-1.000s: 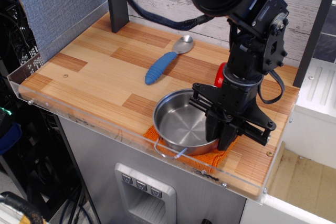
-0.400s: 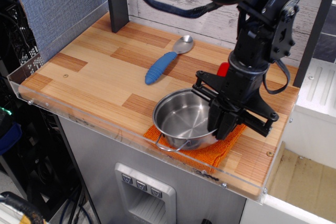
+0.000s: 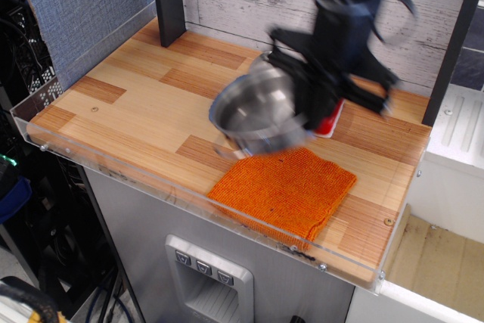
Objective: Move pot to left of spoon.
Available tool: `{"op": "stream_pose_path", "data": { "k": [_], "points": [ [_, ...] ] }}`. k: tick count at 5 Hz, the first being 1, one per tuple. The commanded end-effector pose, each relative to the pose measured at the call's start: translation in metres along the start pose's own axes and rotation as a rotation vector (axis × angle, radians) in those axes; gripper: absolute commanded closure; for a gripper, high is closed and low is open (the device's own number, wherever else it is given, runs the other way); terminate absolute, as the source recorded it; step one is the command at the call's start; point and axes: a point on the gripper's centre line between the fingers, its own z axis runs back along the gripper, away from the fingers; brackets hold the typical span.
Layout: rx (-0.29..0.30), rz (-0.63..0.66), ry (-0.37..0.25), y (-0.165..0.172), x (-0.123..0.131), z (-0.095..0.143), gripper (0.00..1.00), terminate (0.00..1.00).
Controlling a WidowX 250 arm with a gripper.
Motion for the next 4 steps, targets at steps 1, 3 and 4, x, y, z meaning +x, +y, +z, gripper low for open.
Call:
{"op": "stream_pose_path", "data": {
  "k": [1,3,4],
  "points": [
    [0.031,0.172,-0.011,0.088,0.026,0.004,1.00,0.00],
    [0.100,0.291,0.040,0.138,0.053,-0.029,1.00,0.00],
    [0.111,0.327,0.058,0.151,0.063,-0.037,1.00,0.00]
  ]
}}
